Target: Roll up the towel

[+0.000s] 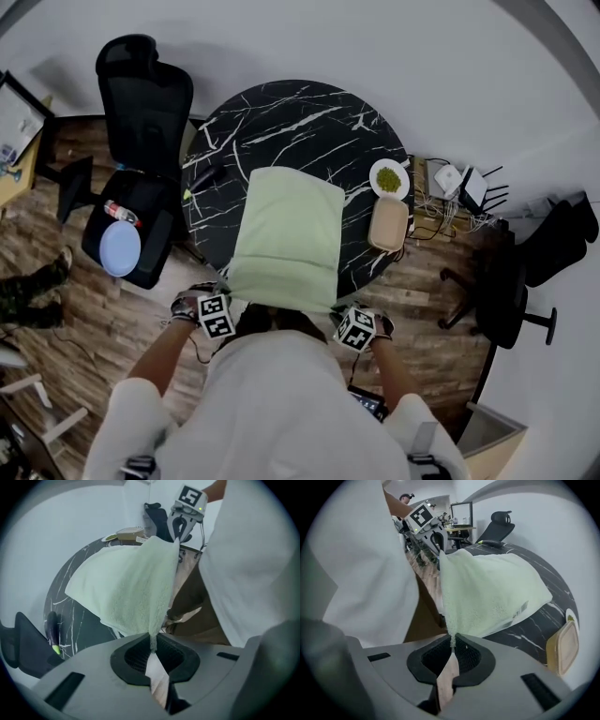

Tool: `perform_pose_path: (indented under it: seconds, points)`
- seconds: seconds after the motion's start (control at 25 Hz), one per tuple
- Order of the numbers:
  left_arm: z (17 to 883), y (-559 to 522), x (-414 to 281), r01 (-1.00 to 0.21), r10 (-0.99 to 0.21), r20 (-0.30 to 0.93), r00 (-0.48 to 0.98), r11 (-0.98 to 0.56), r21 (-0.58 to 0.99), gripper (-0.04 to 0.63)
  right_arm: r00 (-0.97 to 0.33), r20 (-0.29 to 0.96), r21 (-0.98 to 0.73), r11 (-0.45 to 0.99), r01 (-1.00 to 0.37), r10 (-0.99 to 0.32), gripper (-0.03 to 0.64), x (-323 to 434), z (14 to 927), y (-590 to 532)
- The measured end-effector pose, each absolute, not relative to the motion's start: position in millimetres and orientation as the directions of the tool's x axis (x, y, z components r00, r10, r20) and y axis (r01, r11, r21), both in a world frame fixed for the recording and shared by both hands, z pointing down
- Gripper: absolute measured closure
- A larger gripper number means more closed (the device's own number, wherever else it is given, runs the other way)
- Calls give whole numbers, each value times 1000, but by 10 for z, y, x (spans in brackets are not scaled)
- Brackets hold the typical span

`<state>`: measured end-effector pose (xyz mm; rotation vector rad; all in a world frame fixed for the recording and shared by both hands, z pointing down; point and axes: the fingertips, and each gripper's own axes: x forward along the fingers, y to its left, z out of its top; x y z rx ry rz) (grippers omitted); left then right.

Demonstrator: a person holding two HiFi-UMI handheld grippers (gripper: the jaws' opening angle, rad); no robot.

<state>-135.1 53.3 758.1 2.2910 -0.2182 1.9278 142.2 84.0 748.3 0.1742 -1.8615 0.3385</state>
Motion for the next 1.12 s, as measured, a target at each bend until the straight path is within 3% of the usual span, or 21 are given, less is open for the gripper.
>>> perform_pose_path:
  seconds: [0.12,0.24,0.56,0.92,0.96,1.08,1.12]
  points:
    - [7426,829,-1353,-163,57,983,172,-983,86,574,-330,929,-259,932,-253,168,604,1404,7340,1193]
    - [7269,845,-1362,-160,56,983,177,-983,85,574,-380,906,-305,910,-279,187,603,1372,7165,1238]
    - [6988,-62,-1237,-217,-108,971,213,-974,-61,572,-467,884,-203,875,-438,-29,603,1447,6836,276]
    - [7409,-1018,-1137,-274,-204,970,131,-948,-162,568,-347,921,-59,821,-569,-175,597,1569,7258,-731]
    - [7460,-1054,-1144,-296,-205,971,123,-942,-161,551,-327,924,-36,810,-586,-196,586,1580,7318,-813]
    - [7516,-1124,-1125,-356,-228,965,131,-919,-169,397,-255,926,59,773,-632,-279,506,1657,7409,-1008]
    - [7499,-1157,-1121,-374,-250,958,139,-909,-184,388,-235,921,89,756,-649,-310,511,1691,7408,-1055]
